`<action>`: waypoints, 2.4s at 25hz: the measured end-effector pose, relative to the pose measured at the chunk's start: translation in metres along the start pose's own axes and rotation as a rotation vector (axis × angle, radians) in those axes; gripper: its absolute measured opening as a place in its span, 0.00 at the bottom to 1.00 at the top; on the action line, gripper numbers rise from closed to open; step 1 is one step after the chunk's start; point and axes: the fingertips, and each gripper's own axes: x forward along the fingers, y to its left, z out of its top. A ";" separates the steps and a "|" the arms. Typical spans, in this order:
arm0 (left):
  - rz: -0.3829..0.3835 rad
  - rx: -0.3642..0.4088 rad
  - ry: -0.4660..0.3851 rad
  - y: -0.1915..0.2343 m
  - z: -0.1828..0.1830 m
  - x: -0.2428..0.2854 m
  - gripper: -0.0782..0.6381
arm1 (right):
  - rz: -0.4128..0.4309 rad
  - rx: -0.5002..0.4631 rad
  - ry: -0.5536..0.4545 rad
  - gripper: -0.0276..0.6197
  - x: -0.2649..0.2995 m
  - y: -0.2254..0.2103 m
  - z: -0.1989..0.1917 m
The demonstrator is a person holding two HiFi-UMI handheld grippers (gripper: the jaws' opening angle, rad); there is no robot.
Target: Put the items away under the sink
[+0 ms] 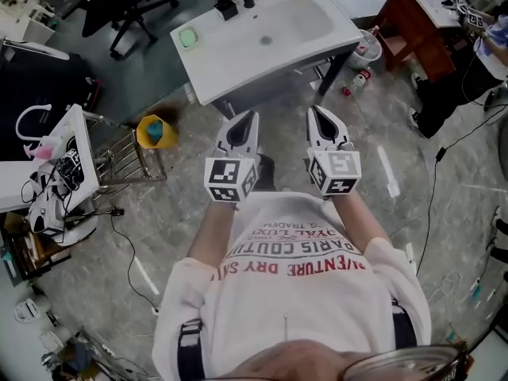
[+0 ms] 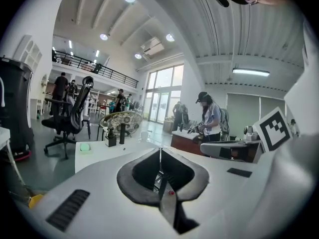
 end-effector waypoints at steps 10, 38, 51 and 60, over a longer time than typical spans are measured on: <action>0.012 -0.023 -0.004 0.099 0.036 0.097 0.15 | -0.004 -0.004 0.020 0.08 0.128 -0.015 0.020; 0.280 -0.196 0.036 0.314 0.048 0.240 0.15 | 0.296 -0.081 0.168 0.08 0.449 0.017 0.026; 0.455 -0.271 0.013 0.354 0.001 0.262 0.15 | 0.328 -0.190 0.165 0.61 0.561 0.022 -0.040; 0.476 -0.222 0.023 0.368 -0.016 0.272 0.15 | 0.315 -0.221 0.190 0.65 0.612 0.032 -0.067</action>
